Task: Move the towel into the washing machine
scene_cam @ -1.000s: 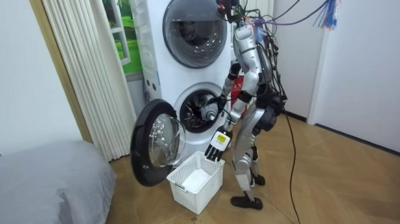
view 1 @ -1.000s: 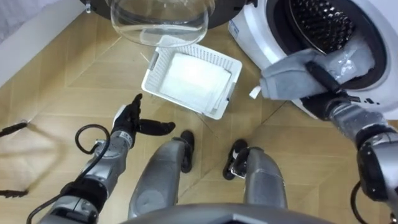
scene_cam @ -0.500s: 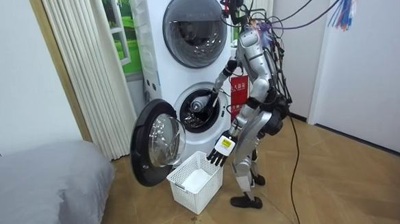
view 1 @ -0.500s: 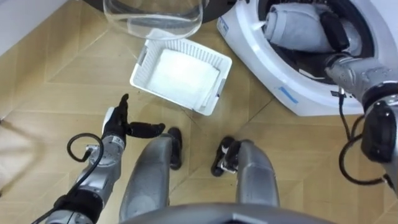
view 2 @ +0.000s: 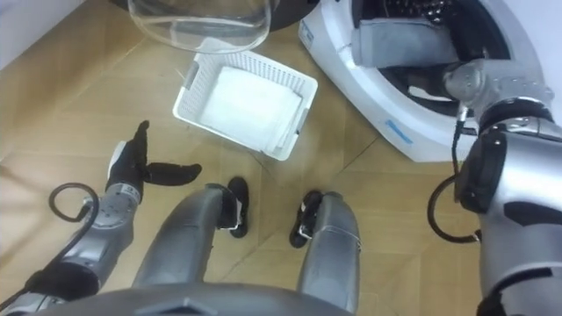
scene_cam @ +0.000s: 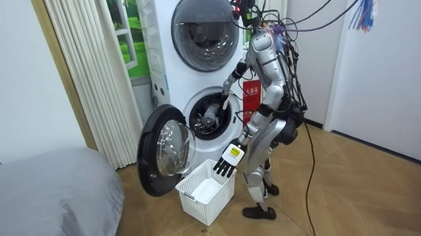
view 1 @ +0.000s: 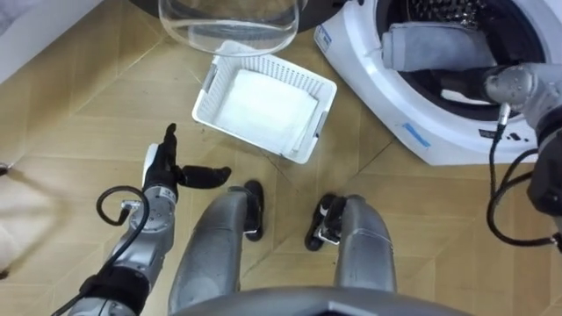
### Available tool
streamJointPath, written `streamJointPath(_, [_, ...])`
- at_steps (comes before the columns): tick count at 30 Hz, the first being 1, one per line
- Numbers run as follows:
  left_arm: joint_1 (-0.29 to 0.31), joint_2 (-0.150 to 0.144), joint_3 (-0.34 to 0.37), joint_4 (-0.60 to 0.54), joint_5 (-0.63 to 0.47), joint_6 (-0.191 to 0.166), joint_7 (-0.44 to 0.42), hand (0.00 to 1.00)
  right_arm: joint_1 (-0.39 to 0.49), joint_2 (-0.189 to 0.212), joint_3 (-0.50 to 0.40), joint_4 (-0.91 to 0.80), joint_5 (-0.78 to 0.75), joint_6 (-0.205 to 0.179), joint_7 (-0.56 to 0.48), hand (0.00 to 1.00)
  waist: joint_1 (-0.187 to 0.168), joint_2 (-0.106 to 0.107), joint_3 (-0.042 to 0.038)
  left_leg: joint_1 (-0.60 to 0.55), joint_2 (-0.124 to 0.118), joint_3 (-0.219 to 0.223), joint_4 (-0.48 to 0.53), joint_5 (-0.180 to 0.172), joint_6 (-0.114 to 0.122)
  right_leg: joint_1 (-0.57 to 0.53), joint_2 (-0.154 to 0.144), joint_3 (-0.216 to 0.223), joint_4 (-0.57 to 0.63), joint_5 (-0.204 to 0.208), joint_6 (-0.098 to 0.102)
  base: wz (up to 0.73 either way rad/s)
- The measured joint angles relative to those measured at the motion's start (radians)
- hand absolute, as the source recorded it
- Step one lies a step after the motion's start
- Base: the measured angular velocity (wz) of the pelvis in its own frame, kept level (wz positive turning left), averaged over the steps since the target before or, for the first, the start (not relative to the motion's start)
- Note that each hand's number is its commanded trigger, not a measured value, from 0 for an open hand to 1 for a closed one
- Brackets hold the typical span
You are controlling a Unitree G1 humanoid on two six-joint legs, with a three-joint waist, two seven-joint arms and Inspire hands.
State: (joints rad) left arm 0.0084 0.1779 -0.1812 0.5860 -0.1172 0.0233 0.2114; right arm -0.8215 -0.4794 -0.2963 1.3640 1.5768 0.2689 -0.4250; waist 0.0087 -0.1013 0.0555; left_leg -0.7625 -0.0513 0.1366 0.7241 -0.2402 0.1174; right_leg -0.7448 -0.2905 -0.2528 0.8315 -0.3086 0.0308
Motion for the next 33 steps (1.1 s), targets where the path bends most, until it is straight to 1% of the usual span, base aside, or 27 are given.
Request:
streamJointPath(3, [-0.009,-0.002,-0.007,0.0,-0.002,0.0,-0.001,0.0,0.002,0.0,0.0,0.011,-0.008,-0.027,-0.004,0.0,0.0,0.01,-0.0012,0.0,0.005,-0.002,-0.003,0.0,0.0,0.007,0.003,-0.01,-0.01,0.002,0.0,0.02])
streamJointPath(5, [-0.02,-0.002,-0.016,0.0,-0.002,0.0,-0.006,0.0,0.004,0.0,0.0,0.012,-0.008,-0.048,-0.017,0.0,0.001,0.022,-0.0061,0.001,0.006,-0.002,-0.007,0.0,0.001,0.01,0.005,-0.01,-0.019,0.007,0.003,0.0])
streamJointPath(6, [-0.023,-0.002,-0.019,0.0,-0.001,0.0,-0.006,0.0,0.005,-0.001,0.0,0.012,-0.009,-0.053,-0.02,0.0,0.001,0.024,-0.0072,0.001,0.005,-0.001,-0.009,0.001,0.001,0.01,0.006,-0.01,-0.02,0.008,0.003,-0.03])
streamJointPath(8, [-0.035,-0.002,-0.022,0.0,-0.001,0.0,-0.008,0.0,0.008,-0.001,0.002,0.012,-0.009,-0.071,-0.021,0.0,0.005,0.034,-0.0078,0.007,0.007,0.0,-0.019,0.003,0.004,0.015,0.01,-0.007,-0.034,0.014,0.006,-0.05])
streamJointPath(9, [-0.038,-0.002,-0.023,0.001,-0.001,0.0,-0.009,0.0,0.009,-0.001,0.002,0.012,-0.009,-0.075,-0.021,0.0,0.007,0.036,-0.0079,0.009,0.007,0.001,-0.022,0.003,0.004,0.016,0.012,-0.006,-0.037,0.016,0.006,-0.05])
streamJointPath(11, [-0.042,-0.003,-0.028,0.003,-0.001,0.0,-0.011,0.0,0.024,-0.001,0.003,0.011,-0.009,-0.099,-0.022,0.0,0.02,0.04,-0.0081,0.025,0.007,0.005,-0.037,0.005,0.005,0.027,0.016,0.0,-0.051,0.02,0.007,-0.06])
streamJointPath(13, [-0.041,-0.002,-0.028,0.004,-0.001,0.0,-0.02,0.0,0.033,-0.001,0.003,0.011,-0.008,-0.113,-0.023,0.0,0.026,0.042,-0.0093,0.035,0.006,0.008,-0.049,0.005,0.005,0.034,0.016,0.001,-0.059,0.022,0.009,-0.02])
streamJointPath(21, [-0.04,-0.004,-0.029,0.005,0.0,0.0,-0.031,0.0,0.047,-0.002,0.005,0.011,-0.008,-0.137,-0.023,0.0,0.028,0.045,-0.0096,0.043,0.006,0.015,-0.074,0.006,0.005,0.035,0.018,0.002,-0.078,0.027,0.009,-0.02])
streamJointPath(22, [-0.039,-0.004,-0.032,0.005,0.001,0.0,-0.032,0.0,0.047,-0.002,0.005,0.011,-0.008,-0.139,-0.023,0.0,0.028,0.047,-0.0093,0.043,0.008,0.016,-0.077,0.006,0.005,0.037,0.021,0.002,-0.085,0.03,0.009,-0.04])
streamJointPath(24, [-0.038,-0.003,-0.041,0.005,0.001,0.0,-0.051,0.0,0.047,-0.002,0.01,0.01,-0.01,-0.147,-0.023,0.0,0.029,0.059,-0.009,0.044,0.017,0.016,-0.084,0.006,0.004,0.045,0.034,0.0,-0.107,0.042,0.01,-0.09])
streamJointPath(27, [-0.038,-0.003,-0.041,0.006,0.001,0.0,-0.068,0.0,0.051,-0.002,0.011,0.01,-0.012,-0.147,-0.023,0.0,0.03,0.061,-0.0085,0.057,0.019,0.021,-0.099,0.008,0.005,0.056,0.039,0.001,-0.124,0.05,0.01,-0.09])
streamJointPath(30, [-0.049,-0.003,-0.046,0.028,0.001,-0.001,-0.086,0.0,0.074,-0.002,0.012,0.009,-0.014,-0.149,-0.022,0.0,0.039,0.062,-0.0082,0.086,0.022,0.026,-0.131,0.014,0.003,0.085,0.048,0.0,-0.158,0.063,0.011,-0.08])
streamJointPath(31, [-0.059,-0.003,-0.048,0.048,0.001,-0.001,-0.09,0.0,0.096,-0.002,0.012,0.004,-0.016,-0.156,-0.021,0.0,0.043,0.062,-0.0081,0.105,0.021,0.025,-0.147,0.018,0.003,0.104,0.049,-0.005,-0.174,0.065,0.013,0.0])
streamJointPath(32, [-0.074,-0.003,-0.05,0.08,0.004,-0.002,-0.093,0.0,0.124,-0.002,0.014,0.001,-0.023,-0.17,-0.019,0.0,0.054,0.062,-0.0081,0.126,0.022,0.026,-0.158,0.018,0.003,0.127,0.052,-0.008,-0.19,0.066,0.014,0.0])
streamJointPath(33, [-0.078,-0.003,-0.049,0.097,0.008,-0.003,-0.093,0.0,0.139,-0.001,0.014,-0.002,-0.027,-0.173,-0.017,0.0,0.057,0.063,-0.0078,0.138,0.022,0.026,-0.165,0.019,0.002,0.14,0.055,-0.01,-0.198,0.067,0.015,0.0])
